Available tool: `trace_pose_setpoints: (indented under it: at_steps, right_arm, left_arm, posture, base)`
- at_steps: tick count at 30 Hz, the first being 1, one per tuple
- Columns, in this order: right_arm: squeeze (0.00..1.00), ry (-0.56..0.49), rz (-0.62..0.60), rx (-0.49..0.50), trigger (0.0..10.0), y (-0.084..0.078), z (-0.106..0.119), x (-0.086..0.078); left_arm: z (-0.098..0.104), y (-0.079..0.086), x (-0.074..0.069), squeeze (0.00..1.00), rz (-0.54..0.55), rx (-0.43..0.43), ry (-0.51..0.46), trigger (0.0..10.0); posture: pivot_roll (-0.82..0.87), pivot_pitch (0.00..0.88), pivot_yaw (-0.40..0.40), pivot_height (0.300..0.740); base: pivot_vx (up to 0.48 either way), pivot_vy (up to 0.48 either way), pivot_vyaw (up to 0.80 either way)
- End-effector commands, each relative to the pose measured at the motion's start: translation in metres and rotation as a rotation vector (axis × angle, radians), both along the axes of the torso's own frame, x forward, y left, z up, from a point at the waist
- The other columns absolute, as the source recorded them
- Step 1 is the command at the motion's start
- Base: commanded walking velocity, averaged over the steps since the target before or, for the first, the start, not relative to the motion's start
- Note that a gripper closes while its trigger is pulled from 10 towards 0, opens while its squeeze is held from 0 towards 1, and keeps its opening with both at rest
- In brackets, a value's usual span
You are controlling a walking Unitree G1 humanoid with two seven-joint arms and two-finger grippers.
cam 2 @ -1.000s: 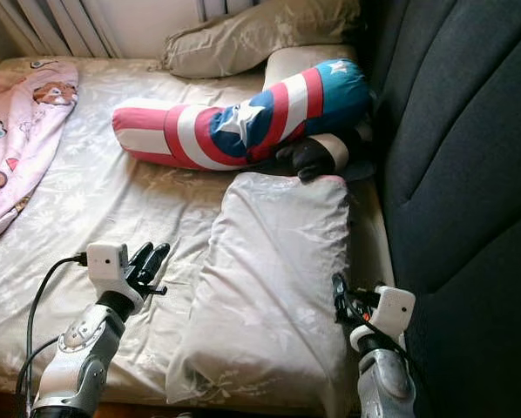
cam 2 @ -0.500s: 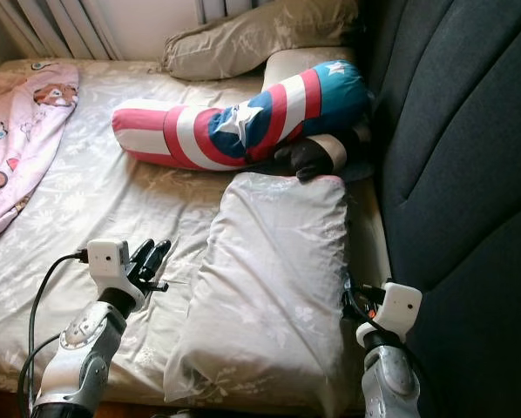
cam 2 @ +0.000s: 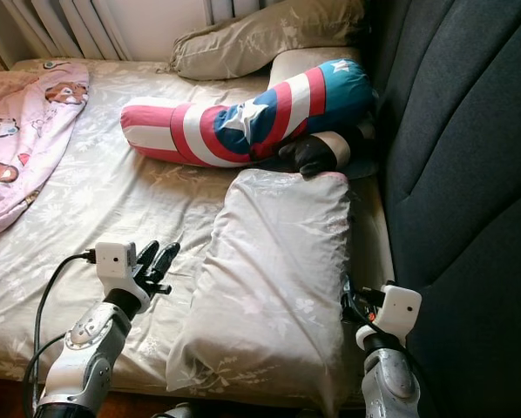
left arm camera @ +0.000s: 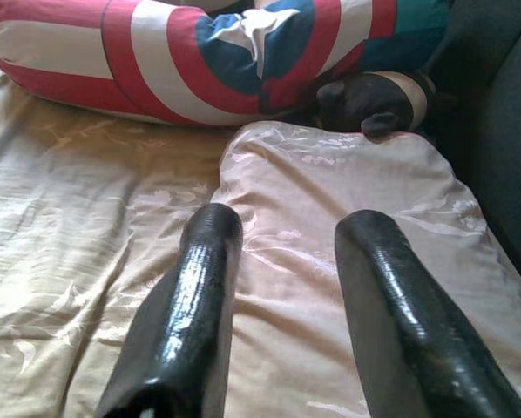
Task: Clean up the room
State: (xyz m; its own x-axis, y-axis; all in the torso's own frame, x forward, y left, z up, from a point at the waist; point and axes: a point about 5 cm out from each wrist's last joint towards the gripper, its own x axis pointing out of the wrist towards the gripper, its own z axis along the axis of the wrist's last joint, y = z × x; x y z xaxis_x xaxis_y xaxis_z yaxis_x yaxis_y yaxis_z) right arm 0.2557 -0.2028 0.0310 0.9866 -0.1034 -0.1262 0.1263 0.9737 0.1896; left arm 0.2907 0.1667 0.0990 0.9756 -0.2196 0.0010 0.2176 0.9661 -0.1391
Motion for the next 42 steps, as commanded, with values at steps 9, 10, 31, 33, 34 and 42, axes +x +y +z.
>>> trace_pose_setpoints:
  at_steps: [9, 10, 31, 33, 34, 42]
  right_arm:
    - [0.00, 0.035, 0.025, 0.009, 10.0, 0.0051, -0.0064, -0.0028]
    - [0.00, 0.036, 0.026, 0.008, 10.0, 0.0055, -0.0064, -0.0028]
    - [0.00, 0.039, 0.034, -0.005, 10.0, 0.0077, -0.0060, -0.0030]
    - [0.00, 0.041, 0.034, -0.004, 10.0, 0.0074, -0.0064, -0.0035]
    - [0.00, 0.043, 0.033, -0.004, 10.0, 0.0074, -0.0067, -0.0037]
    - [0.00, 0.050, 0.032, -0.002, 10.0, 0.0078, -0.0080, -0.0052]
  left_arm:
    - [-0.0071, 0.0036, -0.0043, 1.00, 0.005, 0.026, 0.021, 10.0]
    - [-0.0074, 0.0037, -0.0044, 1.00, 0.008, 0.023, 0.023, 10.0]
    - [-0.0060, 0.0060, -0.0048, 0.00, 0.020, 0.040, 0.004, 10.0]
    - [-0.0060, 0.0060, -0.0048, 0.00, 0.020, 0.040, 0.004, 10.0]
    - [-0.0059, 0.0062, -0.0048, 0.00, 0.020, 0.040, 0.003, 10.0]
    - [-0.0063, 0.0064, -0.0049, 0.00, 0.019, 0.032, 0.009, 10.0]
  posture:
    - [-0.01, 0.140, 0.027, 0.691]
    - [-0.01, 0.140, 0.027, 0.691]
    - [-0.01, 0.152, 0.028, 0.672]
    - [-0.01, 0.153, 0.027, 0.672]
    - [-0.01, 0.156, 0.028, 0.672]
    - [-0.01, 0.164, 0.028, 0.672]
  base:
    - [0.000, 0.000, 0.00]
    - [0.000, 0.000, 0.00]
    - [0.000, 0.000, 0.00]
    - [0.000, 0.000, 0.00]
    - [0.000, 0.000, 0.00]
    - [0.000, 0.000, 0.00]
